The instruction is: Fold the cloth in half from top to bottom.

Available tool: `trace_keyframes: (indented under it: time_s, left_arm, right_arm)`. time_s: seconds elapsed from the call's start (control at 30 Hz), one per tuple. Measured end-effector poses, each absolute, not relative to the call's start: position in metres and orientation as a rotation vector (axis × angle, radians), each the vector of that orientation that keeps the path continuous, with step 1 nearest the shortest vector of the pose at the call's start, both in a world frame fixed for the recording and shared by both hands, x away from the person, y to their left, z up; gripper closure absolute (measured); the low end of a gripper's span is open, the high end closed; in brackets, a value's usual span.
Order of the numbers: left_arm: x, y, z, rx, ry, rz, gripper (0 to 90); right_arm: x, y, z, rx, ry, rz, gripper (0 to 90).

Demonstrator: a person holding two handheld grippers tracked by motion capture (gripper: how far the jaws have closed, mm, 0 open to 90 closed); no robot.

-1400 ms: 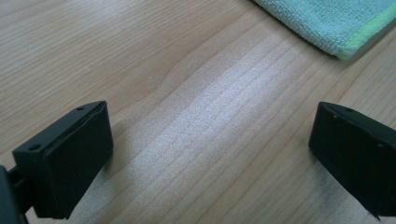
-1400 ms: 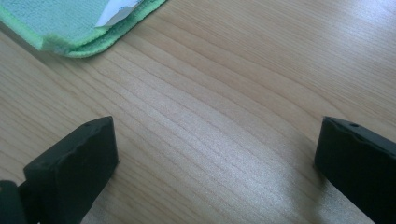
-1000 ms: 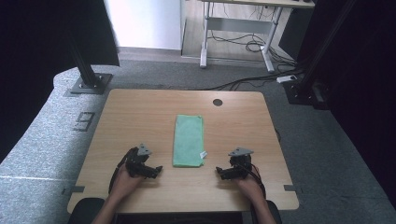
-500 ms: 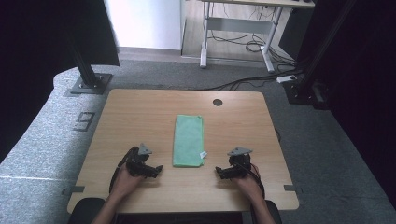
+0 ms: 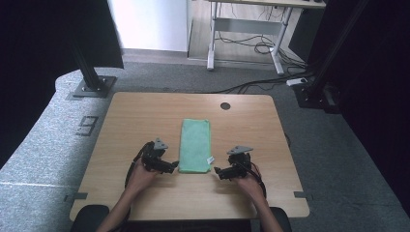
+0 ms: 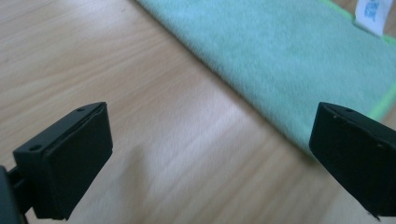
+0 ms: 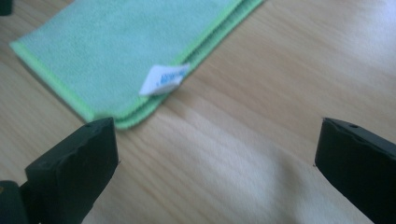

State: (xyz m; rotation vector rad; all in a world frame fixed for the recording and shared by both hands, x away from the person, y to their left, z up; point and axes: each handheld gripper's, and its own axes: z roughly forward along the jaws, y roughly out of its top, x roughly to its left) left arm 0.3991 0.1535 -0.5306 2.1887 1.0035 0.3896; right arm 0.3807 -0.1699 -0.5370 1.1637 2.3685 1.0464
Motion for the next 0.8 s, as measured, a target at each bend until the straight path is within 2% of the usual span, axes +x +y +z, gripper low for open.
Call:
trace_keyframes:
  time_s: [0.27, 0.47, 0.8]
  left_arm:
    - [0.412, 0.139, -0.539, 2.209, 0.996, 0.369, 0.0]
    - [0.410, 0.138, -0.548, 2.241, 1.004, 0.376, 0.0]
    - [0.384, 0.146, -0.546, 2.272, 0.994, 0.350, 0.3]
  right_arm:
    - [0.397, -0.145, -0.534, 1.143, 2.366, 1.045, 0.0]
    - [0.406, -0.129, -0.547, 1.126, 2.414, 0.939, 0.0]
    - [0.383, -0.122, -0.550, 1.066, 2.457, 0.948, 0.0]
